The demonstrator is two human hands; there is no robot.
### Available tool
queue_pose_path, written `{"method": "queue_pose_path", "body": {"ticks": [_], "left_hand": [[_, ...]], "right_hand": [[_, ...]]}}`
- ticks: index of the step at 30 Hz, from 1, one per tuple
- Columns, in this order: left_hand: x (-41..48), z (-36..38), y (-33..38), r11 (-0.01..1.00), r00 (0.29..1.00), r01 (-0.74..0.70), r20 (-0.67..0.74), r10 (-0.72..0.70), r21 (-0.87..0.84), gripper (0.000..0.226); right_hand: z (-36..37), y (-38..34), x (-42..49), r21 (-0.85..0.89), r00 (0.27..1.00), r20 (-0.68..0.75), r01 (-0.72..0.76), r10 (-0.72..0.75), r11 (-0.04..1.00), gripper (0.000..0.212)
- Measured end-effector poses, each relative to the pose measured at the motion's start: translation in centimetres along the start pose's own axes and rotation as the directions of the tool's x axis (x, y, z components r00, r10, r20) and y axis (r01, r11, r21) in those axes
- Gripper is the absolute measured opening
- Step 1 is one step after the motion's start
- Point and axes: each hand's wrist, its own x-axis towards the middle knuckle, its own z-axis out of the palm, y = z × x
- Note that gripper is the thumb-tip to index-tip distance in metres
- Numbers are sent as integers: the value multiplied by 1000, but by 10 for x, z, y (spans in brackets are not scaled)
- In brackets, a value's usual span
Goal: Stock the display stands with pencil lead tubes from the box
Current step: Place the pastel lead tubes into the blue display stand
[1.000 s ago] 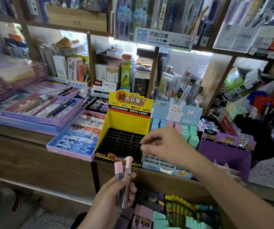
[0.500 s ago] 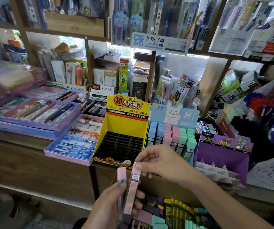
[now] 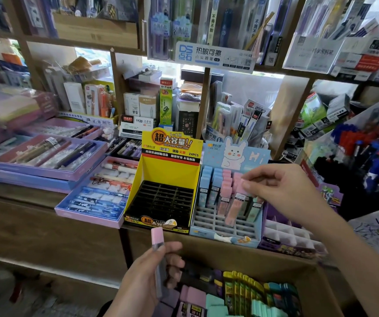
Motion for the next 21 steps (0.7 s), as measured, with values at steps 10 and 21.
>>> {"method": "queue_pose_path", "body": {"ticks": [10, 21], "left_hand": [[-6, 5, 2, 998, 1000, 22, 10, -21, -60, 42], [-2, 2, -1, 998, 999, 30, 41, -27, -62, 42]], "right_hand": [[3, 20, 16, -256, 997, -29, 61, -71, 965, 19], [6, 31, 16, -249, 999, 27, 48, -43, 967, 8]]}}
